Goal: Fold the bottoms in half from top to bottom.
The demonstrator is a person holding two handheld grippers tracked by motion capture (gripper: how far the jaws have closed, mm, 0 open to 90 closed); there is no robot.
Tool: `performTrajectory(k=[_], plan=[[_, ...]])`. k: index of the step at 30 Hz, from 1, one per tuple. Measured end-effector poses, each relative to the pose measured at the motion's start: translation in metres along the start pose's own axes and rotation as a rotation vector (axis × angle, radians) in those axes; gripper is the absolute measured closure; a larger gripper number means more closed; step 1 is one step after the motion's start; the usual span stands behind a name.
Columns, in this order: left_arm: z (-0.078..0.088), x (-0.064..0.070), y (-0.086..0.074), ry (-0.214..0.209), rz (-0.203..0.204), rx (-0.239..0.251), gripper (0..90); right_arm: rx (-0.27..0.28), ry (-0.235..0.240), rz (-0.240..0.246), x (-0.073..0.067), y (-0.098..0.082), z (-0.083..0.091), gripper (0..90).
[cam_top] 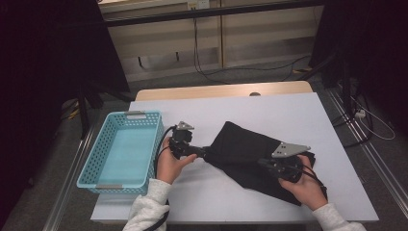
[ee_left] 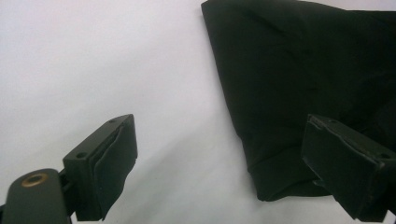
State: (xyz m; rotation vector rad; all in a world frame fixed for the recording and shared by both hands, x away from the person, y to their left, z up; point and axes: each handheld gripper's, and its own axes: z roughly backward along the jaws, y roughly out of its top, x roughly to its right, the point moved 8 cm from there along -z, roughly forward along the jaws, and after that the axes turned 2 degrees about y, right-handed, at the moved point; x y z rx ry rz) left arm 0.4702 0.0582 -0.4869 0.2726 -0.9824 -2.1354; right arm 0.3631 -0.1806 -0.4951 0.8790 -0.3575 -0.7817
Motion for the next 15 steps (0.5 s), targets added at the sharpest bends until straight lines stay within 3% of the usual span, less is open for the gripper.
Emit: performTrajectory(k=[15], plan=[[-0.003,0.0008,0.0009,-0.004,0.005,-0.001,10.5,0.007,-0.008,-0.019,0.0041,-0.0044,0.0095,88.4]])
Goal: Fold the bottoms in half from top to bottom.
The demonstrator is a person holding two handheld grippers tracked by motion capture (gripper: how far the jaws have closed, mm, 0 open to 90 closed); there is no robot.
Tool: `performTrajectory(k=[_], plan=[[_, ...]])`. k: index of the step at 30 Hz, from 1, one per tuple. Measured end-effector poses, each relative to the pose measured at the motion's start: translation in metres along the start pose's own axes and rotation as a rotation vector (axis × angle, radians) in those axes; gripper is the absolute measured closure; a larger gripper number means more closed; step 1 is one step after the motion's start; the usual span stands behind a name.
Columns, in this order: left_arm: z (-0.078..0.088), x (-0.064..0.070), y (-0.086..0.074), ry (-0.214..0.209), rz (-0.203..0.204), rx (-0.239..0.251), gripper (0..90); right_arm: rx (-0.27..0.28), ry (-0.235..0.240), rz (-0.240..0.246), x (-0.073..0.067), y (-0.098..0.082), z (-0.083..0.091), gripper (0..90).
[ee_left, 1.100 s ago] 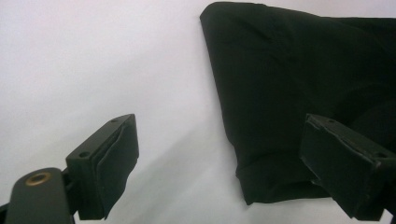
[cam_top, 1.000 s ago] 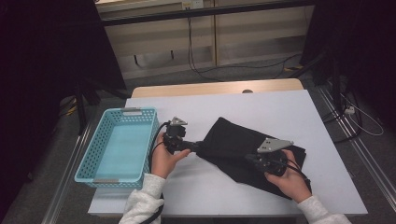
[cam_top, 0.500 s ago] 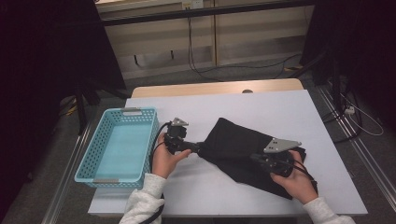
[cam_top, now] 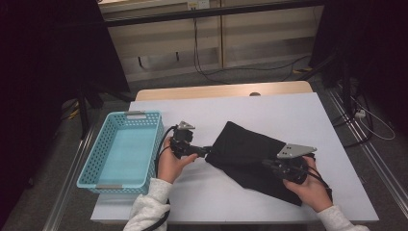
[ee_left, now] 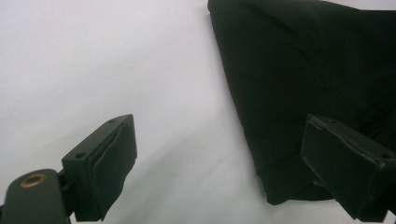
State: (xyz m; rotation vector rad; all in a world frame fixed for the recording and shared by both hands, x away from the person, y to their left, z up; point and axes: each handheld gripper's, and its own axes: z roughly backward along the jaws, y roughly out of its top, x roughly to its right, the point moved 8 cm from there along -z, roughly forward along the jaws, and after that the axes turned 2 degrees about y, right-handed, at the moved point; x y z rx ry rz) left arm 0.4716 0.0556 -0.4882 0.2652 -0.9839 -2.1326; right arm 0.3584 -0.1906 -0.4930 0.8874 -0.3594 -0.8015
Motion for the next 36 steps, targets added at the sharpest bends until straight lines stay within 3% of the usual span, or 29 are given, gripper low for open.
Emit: performTrajectory(k=[15,26,27,36], plan=[[0.0,0.001,0.0,-0.01,-0.003,-0.008,10.5,0.025,-0.009,-0.006,0.002,0.003,0.012,88.5],[-0.001,0.0,0.0,0.008,-0.002,-0.003,10.4,0.041,0.0,-0.031,0.004,0.002,0.017,88.6],[-0.001,0.001,0.0,-0.007,-0.001,-0.006,10.4,0.043,-0.002,-0.034,0.004,0.002,0.019,88.6],[-0.001,0.001,0.0,-0.005,-0.004,-0.006,10.4,0.053,0.0,-0.052,0.007,-0.001,0.024,88.6]])
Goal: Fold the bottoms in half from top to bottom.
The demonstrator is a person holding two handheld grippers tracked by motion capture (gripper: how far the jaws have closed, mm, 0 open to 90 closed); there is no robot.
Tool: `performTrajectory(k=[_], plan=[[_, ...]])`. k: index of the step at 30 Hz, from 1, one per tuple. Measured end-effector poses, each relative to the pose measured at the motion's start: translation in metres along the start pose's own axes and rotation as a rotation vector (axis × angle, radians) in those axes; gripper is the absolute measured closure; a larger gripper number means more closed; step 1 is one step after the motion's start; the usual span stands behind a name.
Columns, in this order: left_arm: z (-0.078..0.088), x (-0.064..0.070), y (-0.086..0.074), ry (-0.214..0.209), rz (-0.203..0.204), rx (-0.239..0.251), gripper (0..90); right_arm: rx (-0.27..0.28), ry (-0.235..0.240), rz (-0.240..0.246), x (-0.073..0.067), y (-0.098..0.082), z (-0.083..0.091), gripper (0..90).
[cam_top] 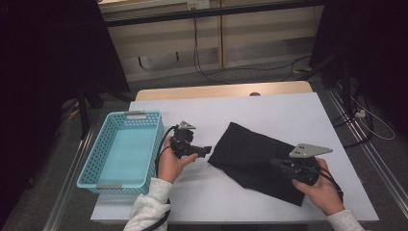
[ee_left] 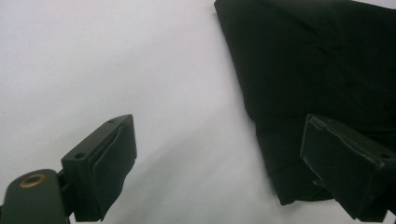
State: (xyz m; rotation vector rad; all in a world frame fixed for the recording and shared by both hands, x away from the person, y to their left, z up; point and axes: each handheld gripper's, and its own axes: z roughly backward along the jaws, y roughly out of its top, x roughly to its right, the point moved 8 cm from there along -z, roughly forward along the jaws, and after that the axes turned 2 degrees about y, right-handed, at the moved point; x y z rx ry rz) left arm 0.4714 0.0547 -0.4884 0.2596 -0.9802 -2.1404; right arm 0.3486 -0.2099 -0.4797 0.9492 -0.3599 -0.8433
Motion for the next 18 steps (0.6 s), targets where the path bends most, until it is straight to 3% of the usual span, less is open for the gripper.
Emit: performTrajectory(k=[9,10,12,18], plan=[[-0.0005,-0.0001,-0.0001,-0.002,0.002,0.002,10.4,0.002,0.004,0.002,-0.0009,0.0004,0.0014,88.6],[-0.0007,-0.0005,-0.0002,0.012,0.002,0.002,10.4,0.002,0.004,0.002,-0.001,0.0003,0.0016,88.6],[-0.0008,0.0003,-0.0008,-0.006,0.007,-0.003,10.4,0.001,0.006,0.005,-0.0015,-0.0004,0.003,88.6],[-0.0026,0.0008,-0.002,-0.007,0.001,-0.011,10.4,0.005,0.001,-0.002,-0.0007,-0.0027,0.0088,88.6]])
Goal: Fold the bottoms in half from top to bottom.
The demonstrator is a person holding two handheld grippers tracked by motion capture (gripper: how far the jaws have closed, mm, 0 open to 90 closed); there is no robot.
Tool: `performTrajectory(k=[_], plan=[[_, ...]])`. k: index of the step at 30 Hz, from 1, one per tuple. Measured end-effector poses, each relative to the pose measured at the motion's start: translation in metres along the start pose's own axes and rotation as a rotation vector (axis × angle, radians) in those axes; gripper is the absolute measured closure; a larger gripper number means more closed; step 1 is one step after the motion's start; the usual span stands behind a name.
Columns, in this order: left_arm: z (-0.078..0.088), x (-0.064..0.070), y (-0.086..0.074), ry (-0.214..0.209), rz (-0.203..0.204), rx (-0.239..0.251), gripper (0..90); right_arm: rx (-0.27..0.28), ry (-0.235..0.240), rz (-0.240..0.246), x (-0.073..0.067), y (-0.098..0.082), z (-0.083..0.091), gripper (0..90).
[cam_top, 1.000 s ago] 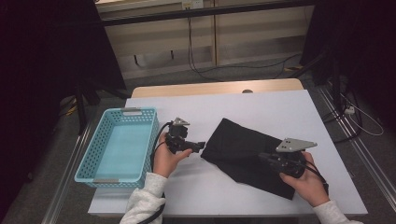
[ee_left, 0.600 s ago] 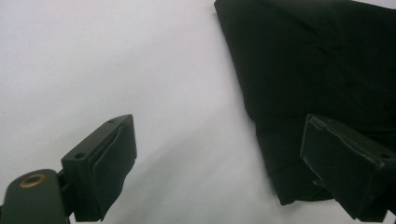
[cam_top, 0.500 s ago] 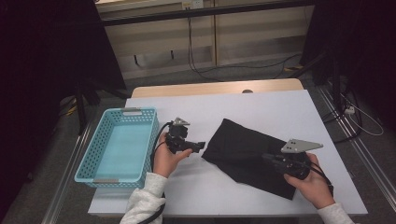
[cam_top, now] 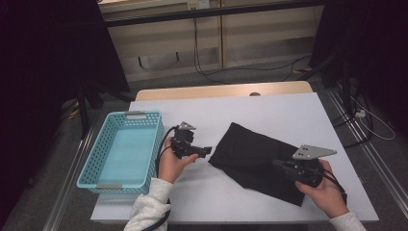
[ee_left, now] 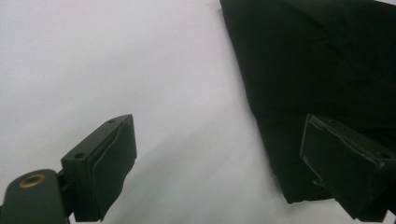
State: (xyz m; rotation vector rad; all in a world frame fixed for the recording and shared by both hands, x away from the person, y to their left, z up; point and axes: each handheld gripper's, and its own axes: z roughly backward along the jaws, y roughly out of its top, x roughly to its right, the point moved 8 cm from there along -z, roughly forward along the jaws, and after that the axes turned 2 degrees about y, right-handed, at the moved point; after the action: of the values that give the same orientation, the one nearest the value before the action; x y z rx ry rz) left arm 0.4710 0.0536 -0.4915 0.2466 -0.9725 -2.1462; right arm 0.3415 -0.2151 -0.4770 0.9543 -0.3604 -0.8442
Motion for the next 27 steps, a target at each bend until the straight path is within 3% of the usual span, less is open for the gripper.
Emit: performTrajectory(k=[27], plan=[[0.002,0.0,0.003,-0.007,0.009,0.01,10.4,0.012,-0.01,-0.018,0.004,-0.006,0.016,88.6]])
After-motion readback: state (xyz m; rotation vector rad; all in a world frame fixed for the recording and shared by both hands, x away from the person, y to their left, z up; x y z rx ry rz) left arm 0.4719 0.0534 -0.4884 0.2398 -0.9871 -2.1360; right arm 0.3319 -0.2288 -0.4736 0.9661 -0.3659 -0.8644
